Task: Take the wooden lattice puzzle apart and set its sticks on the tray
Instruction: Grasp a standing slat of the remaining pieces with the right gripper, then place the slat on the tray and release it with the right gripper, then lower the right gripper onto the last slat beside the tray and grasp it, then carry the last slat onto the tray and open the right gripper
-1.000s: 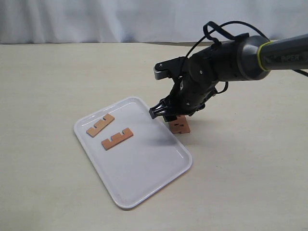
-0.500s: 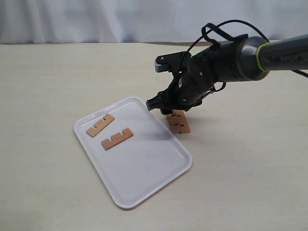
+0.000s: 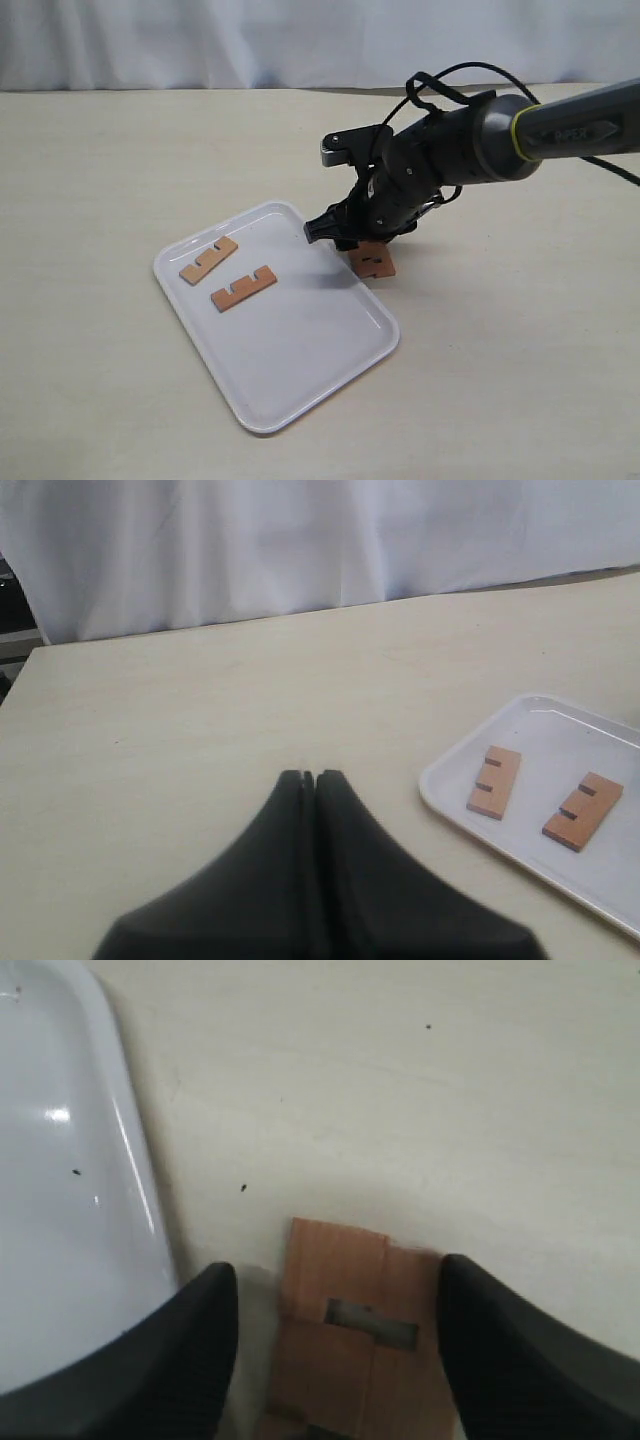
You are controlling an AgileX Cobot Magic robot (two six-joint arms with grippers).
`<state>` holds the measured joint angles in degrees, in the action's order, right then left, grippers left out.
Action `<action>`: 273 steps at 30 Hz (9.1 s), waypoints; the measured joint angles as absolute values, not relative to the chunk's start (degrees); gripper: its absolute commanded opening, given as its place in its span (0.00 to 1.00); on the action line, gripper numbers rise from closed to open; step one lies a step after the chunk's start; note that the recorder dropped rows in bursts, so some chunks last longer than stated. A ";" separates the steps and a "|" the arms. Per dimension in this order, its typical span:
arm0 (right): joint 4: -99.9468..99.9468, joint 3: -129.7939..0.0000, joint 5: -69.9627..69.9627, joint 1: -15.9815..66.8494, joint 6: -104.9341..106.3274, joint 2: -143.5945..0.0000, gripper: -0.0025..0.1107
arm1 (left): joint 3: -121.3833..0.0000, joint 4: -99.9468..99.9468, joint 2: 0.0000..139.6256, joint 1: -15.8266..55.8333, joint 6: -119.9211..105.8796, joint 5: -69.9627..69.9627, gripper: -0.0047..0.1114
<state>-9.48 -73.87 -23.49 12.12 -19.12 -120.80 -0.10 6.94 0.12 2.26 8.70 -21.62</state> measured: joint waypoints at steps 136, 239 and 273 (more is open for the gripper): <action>-22.92 -73.99 -22.91 14.31 -29.49 -119.56 0.06 | -0.10 6.94 0.12 2.26 8.70 -21.62 0.04; 2.59 -85.34 -37.01 10.18 16.08 -119.35 0.06 | -0.10 6.94 0.12 2.26 8.70 -21.62 0.04; -8.60 -85.34 -42.85 28.89 -3.94 -119.00 0.58 | -0.10 6.94 0.12 2.26 8.70 -21.62 0.04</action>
<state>-8.60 -85.34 -42.85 28.89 -3.94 -119.00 -0.10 6.94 0.12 2.26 8.70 -21.62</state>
